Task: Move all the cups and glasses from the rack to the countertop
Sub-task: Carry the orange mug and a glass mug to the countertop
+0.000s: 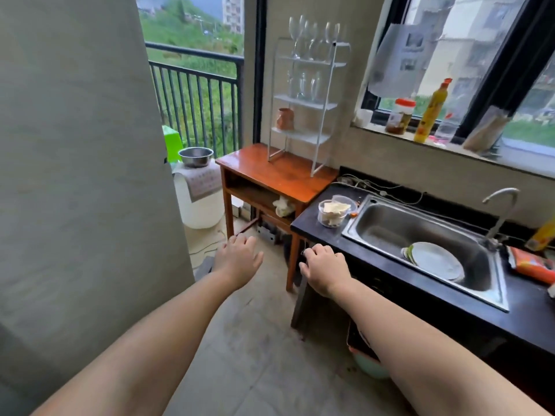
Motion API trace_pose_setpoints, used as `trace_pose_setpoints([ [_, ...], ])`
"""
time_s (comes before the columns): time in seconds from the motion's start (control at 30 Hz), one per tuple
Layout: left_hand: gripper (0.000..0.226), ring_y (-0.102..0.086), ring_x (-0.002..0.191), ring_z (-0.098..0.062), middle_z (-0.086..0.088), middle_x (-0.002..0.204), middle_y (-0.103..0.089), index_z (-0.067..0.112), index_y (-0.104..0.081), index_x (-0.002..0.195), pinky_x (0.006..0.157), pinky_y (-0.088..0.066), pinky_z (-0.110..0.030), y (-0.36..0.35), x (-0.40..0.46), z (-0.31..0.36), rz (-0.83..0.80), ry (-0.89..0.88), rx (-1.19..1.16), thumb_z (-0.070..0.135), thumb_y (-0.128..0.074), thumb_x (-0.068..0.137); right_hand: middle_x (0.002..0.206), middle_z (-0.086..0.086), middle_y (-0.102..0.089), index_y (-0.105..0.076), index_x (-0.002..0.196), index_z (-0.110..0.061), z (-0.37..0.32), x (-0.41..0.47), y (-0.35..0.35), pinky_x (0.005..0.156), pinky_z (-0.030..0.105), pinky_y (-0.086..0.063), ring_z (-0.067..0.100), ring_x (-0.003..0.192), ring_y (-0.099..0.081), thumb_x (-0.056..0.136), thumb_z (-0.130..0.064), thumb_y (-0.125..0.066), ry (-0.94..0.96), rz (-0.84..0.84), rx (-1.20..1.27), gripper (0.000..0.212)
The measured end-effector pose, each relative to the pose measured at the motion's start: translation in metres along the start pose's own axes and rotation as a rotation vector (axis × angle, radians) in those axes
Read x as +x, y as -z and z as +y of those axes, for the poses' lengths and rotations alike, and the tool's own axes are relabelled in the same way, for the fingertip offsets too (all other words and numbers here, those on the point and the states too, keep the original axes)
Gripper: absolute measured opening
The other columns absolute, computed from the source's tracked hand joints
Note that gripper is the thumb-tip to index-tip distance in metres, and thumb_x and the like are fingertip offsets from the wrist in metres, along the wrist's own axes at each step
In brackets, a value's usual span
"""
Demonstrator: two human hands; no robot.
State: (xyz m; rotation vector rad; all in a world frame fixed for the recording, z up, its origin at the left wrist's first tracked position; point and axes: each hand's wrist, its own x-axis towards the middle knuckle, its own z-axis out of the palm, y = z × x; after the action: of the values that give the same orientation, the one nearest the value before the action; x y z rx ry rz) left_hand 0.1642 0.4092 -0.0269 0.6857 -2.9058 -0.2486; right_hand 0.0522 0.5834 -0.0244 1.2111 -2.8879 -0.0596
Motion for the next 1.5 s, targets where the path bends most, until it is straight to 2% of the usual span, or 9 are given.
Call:
trace_pose_setpoints([
  [0.2,0.041,-0.049,0.119,-0.025,-0.006,0.128,-0.053,0.018,-0.05,0.122,0.094,-0.041,-0.038,-0.007,0.074,-0.036,-0.01,0.044,0.01,0.044,-0.034,0.095,0.126,0.009,-0.053,-0.051,0.122,-0.016,-0.008,0.1,-0.008,0.089,0.042,-0.042,0.029,0.118,-0.048,0.097,-0.043,-0.035,0.073,-0.026,-0.002,0.04],
  [0.33,0.04,-0.051,0.116,-0.025,-0.006,0.124,-0.056,0.018,-0.051,0.124,0.092,-0.042,-0.038,-0.005,0.138,-0.065,0.027,0.056,-0.03,0.043,-0.035,0.095,0.125,0.009,-0.053,-0.051,0.121,-0.016,-0.023,0.173,-0.009,0.087,0.043,-0.041,0.03,0.116,-0.049,0.098,-0.043,-0.033,0.104,0.002,0.001,0.04],
  [0.63,0.038,-0.05,0.115,-0.027,-0.008,0.119,-0.056,0.017,-0.052,0.118,0.091,-0.041,-0.04,0.023,0.334,-0.157,0.08,-0.03,-0.033,0.043,-0.039,0.093,0.13,0.01,-0.052,-0.05,0.126,-0.015,-0.059,0.37,0.017,0.089,0.041,-0.042,0.03,0.118,-0.048,0.098,-0.042,-0.033,0.008,0.082,0.016,0.042],
  [0.73,0.038,-0.05,0.114,-0.028,-0.009,0.119,-0.057,0.016,-0.053,0.117,0.086,-0.043,-0.04,0.03,0.397,-0.176,0.09,-0.067,-0.047,0.042,-0.038,0.093,0.129,0.01,-0.052,-0.05,0.126,-0.015,-0.062,0.42,0.027,0.089,0.041,-0.043,0.029,0.117,-0.049,0.099,-0.042,-0.032,-0.026,0.106,0.03,0.042],
  [0.97,0.04,-0.054,0.108,-0.027,-0.008,0.116,-0.057,0.016,-0.052,0.119,0.086,-0.046,-0.041,0.006,0.51,-0.174,0.066,-0.191,-0.086,0.044,-0.037,0.094,0.131,0.009,-0.052,-0.049,0.13,-0.016,-0.029,0.515,0.025,0.09,0.04,-0.044,0.028,0.118,-0.05,0.099,-0.041,-0.032,-0.109,0.123,0.039,0.043],
  [1.2,0.041,-0.053,0.111,-0.027,-0.006,0.117,-0.057,0.018,-0.053,0.12,0.088,-0.046,-0.042,-0.001,0.64,-0.151,0.106,-0.206,-0.143,0.046,-0.037,0.094,0.132,0.01,-0.051,-0.05,0.128,-0.015,0.031,0.632,0.044,0.096,0.043,-0.042,0.029,0.123,-0.047,0.098,-0.04,-0.035,-0.184,0.196,0.086,0.042],
  [1.27,0.042,-0.052,0.114,-0.029,-0.008,0.118,-0.056,0.016,-0.052,0.121,0.086,-0.046,-0.043,0.006,0.68,-0.14,0.093,-0.22,-0.198,0.045,-0.038,0.094,0.129,0.013,-0.053,-0.052,0.125,-0.011,0.052,0.665,0.06,0.096,0.042,-0.041,0.031,0.121,-0.047,0.098,-0.036,-0.038,-0.198,0.253,0.175,0.04],
  [1.37,0.037,-0.051,0.113,-0.03,-0.011,0.119,-0.055,0.013,-0.052,0.118,0.086,-0.045,-0.041,0.006,0.722,-0.123,0.037,-0.196,-0.315,0.039,-0.04,0.094,0.126,0.016,-0.054,-0.053,0.125,-0.006,0.078,0.697,0.083,0.096,0.041,-0.044,0.034,0.117,-0.051,0.098,-0.027,-0.042,-0.292,0.429,0.415,0.036],
  [1.5,0.044,-0.048,0.119,-0.03,-0.013,0.128,-0.05,0.008,-0.045,0.132,0.094,-0.044,-0.043,-0.006,0.766,-0.1,-0.029,-0.146,-0.426,0.03,-0.041,0.093,0.132,0.015,-0.049,-0.046,0.132,-0.01,0.109,0.728,0.111,0.089,0.039,-0.046,0.031,0.117,-0.052,0.098,-0.025,-0.044,-0.476,0.659,0.585,0.038],
])
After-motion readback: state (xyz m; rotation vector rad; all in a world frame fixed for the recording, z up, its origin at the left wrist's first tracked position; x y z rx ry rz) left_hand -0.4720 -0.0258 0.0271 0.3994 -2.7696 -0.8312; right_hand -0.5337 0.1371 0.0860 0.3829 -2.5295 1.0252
